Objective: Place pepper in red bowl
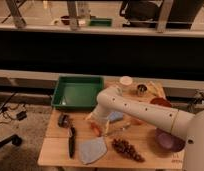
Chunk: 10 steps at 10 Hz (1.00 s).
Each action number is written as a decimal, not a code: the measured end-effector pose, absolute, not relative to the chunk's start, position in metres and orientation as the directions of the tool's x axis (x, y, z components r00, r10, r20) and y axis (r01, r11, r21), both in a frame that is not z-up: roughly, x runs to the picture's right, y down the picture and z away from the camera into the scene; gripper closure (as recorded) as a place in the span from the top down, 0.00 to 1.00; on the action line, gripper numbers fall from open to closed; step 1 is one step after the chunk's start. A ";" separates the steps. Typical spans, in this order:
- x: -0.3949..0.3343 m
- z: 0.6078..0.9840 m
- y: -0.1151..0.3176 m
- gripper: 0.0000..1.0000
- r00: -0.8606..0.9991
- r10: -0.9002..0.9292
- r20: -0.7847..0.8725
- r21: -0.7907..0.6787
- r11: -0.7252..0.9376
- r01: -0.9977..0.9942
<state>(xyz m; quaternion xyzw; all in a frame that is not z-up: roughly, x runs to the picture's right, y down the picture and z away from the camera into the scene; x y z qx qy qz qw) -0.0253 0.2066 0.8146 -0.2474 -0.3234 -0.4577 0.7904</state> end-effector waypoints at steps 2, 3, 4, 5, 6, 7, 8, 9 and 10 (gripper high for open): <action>-0.031 0.812 0.209 0.80 0.353 -0.566 0.745 -0.085 0.444 0.892; -0.033 0.811 0.209 0.80 0.344 -0.567 0.748 -0.080 0.439 0.895; -0.034 0.811 0.211 0.80 0.338 -0.566 0.752 -0.077 0.434 0.898; -0.034 0.810 0.211 0.80 0.328 -0.564 0.758 -0.072 0.428 0.901; -0.034 0.810 0.212 0.80 0.318 -0.561 0.764 -0.066 0.422 0.904; -0.035 0.811 0.211 0.80 0.305 -0.559 0.771 -0.056 0.418 0.907; -0.036 0.812 0.211 0.80 0.296 -0.556 0.777 -0.051 0.413 0.909; -0.036 0.813 0.212 0.80 0.286 -0.550 0.785 -0.047 0.407 0.912; -0.036 0.814 0.212 0.80 0.279 -0.546 0.790 -0.044 0.404 0.914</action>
